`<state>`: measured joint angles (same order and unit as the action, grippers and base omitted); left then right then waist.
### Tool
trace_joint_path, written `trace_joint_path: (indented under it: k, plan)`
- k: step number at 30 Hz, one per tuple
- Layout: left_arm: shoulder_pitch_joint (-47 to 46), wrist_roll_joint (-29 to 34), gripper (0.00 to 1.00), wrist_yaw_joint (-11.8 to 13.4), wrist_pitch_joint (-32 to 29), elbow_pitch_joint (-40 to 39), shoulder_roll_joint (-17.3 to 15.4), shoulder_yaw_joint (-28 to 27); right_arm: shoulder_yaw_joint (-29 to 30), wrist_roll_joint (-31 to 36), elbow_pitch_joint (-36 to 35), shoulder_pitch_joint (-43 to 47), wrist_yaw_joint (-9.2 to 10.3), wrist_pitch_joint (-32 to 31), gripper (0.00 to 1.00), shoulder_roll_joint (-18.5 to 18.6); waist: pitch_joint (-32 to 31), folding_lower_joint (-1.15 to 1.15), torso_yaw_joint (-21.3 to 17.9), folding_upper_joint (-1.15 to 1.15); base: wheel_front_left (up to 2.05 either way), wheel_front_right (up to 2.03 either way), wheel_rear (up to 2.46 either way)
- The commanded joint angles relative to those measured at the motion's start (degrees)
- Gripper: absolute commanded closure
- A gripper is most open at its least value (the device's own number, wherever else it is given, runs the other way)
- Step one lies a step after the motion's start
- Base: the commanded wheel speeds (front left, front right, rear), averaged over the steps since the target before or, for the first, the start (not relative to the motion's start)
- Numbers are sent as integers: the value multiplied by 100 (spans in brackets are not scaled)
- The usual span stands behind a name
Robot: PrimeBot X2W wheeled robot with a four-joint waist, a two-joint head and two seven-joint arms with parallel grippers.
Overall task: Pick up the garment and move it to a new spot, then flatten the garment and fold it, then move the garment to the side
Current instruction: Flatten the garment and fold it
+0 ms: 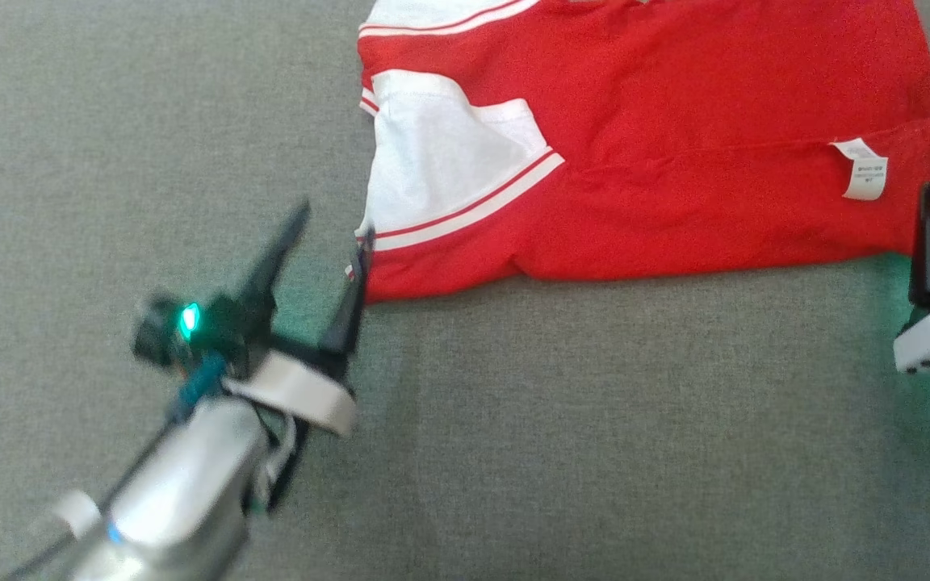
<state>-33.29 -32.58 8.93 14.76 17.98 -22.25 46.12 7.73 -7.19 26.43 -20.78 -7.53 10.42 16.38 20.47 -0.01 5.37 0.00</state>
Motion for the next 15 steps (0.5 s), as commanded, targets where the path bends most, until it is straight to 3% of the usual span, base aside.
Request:
trace_joint_path:
  k: [1, 5, 15]
  plan:
    - [209, -229, 0, 61, 23, -175, 43, -351, -31, 42, -129, 103, 4, 87, 0, 14, -102, 1, 28, 0, 0, 0, 0]
    - [545, -421, 0, 63, 7, 69, 390, -283, -11, 64, -77, 189, 4, 115, 0, -33, -152, 1, 17, 0, 0, 0, 0]
    - [457, -638, 0, 211, -600, 981, 700, -175, -50, 124, -10, 154, 4, 110, 0, -44, -124, 1, -108, 0, 0, 0, 0]
